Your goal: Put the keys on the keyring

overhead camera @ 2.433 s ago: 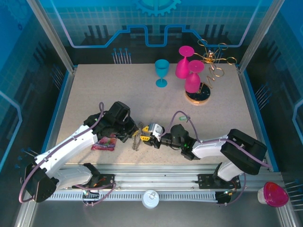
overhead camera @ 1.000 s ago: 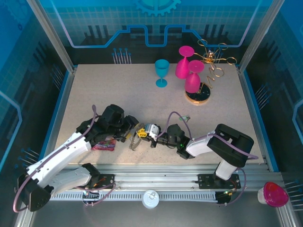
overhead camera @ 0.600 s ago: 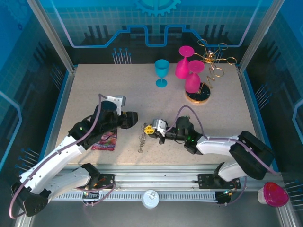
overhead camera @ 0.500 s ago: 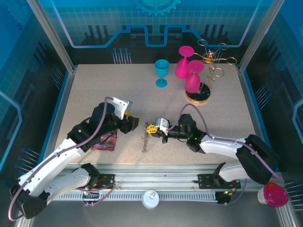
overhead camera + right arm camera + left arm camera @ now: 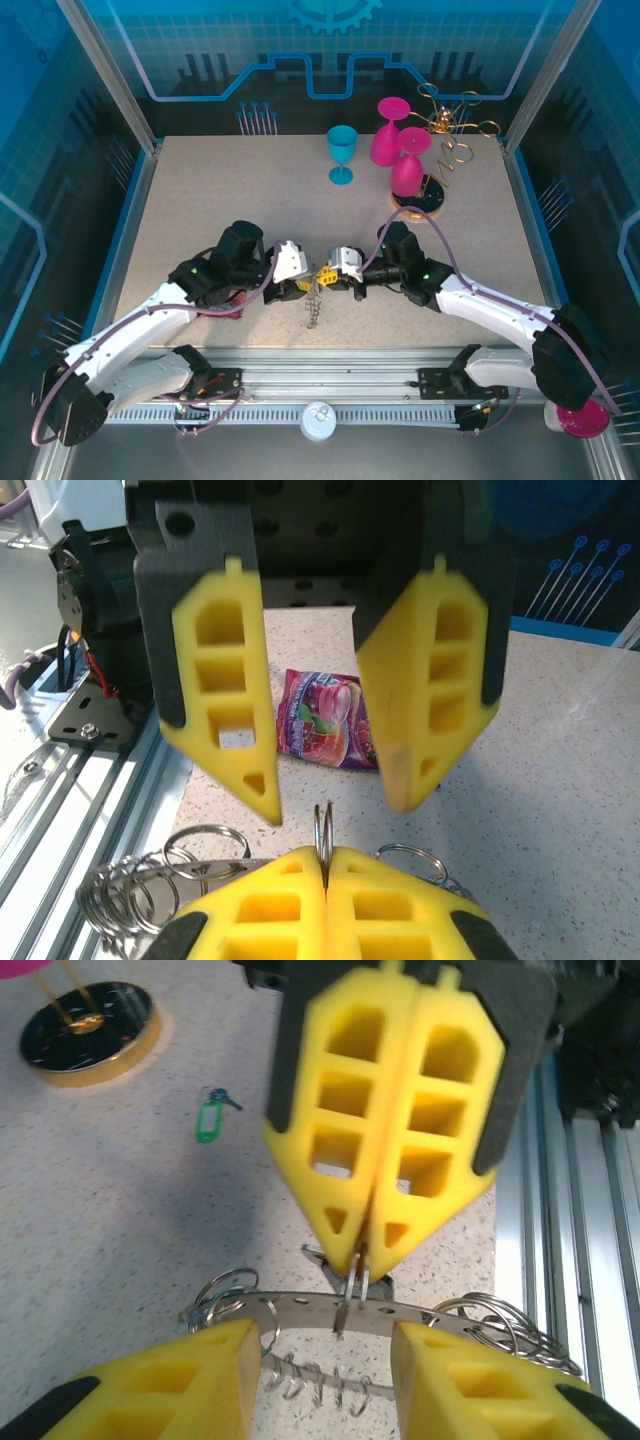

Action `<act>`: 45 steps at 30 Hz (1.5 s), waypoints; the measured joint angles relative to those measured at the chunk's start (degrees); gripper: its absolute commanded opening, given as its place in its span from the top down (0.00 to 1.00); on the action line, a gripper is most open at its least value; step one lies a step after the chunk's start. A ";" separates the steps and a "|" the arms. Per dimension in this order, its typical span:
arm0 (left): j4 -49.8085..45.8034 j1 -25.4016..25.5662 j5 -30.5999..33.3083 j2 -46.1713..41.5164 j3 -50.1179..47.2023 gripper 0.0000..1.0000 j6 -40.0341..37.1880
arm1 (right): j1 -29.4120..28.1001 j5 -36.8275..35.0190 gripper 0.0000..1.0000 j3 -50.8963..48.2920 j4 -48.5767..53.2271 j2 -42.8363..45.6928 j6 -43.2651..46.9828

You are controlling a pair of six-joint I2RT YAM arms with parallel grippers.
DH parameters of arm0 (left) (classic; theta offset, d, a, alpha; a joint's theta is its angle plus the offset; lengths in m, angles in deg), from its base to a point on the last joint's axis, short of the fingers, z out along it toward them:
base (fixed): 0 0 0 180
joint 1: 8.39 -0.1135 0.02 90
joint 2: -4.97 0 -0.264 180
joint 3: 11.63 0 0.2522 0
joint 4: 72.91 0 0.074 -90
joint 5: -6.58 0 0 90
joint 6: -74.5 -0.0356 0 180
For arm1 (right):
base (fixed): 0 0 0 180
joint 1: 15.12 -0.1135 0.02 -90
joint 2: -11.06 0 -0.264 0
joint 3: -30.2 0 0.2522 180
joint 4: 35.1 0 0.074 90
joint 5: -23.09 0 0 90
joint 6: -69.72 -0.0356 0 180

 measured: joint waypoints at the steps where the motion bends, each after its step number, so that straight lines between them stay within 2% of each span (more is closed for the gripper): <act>1: 0.28 0.09 -0.46 0.42 -0.13 0.70 -1.01 | 0.00 0.02 1.00 0.28 0.83 0.00 0.33; 10: 3.39 0.24 -2.80 0.90 -0.46 0.88 -4.02 | -0.07 0.11 1.00 2.25 4.26 -0.02 1.75; 13: 3.85 0.26 -3.37 0.90 -1.05 0.99 -4.17 | -0.15 -0.07 1.00 2.45 4.83 -0.20 1.84; 15: 3.85 0.24 -3.34 0.96 -1.25 1.00 -4.37 | -0.17 -0.09 0.99 2.47 5.01 -0.46 1.79; 16: 3.85 0.24 -3.32 1.01 -1.27 1.00 -4.48 | -0.20 -0.20 0.92 2.45 5.01 -0.48 1.66; 18: 4.09 0.24 -3.28 1.01 -1.31 1.00 -4.90 | -0.35 -0.76 0.68 2.43 4.66 -0.44 1.03; 21: 5.57 0.70 -2.80 0.87 -2.51 1.00 -5.18 | -0.22 -2.84 0.61 1.36 2.12 1.03 -0.76; 28: 10.62 1.88 0.72 -1.25 -7.10 1.00 -6.86 | 0.37 -6.03 0.64 -2.40 1.70 7.34 -3.48; 37: 14.58 2.25 2.34 -2.58 -8.46 1.00 -8.13 | -0.55 -6.75 0.69 -2.49 2.58 5.18 -4.31; 45: 15.37 2.62 2.34 -2.84 -8.57 1.00 -8.15 | -0.66 -7.61 0.82 -2.49 2.56 3.78 -5.01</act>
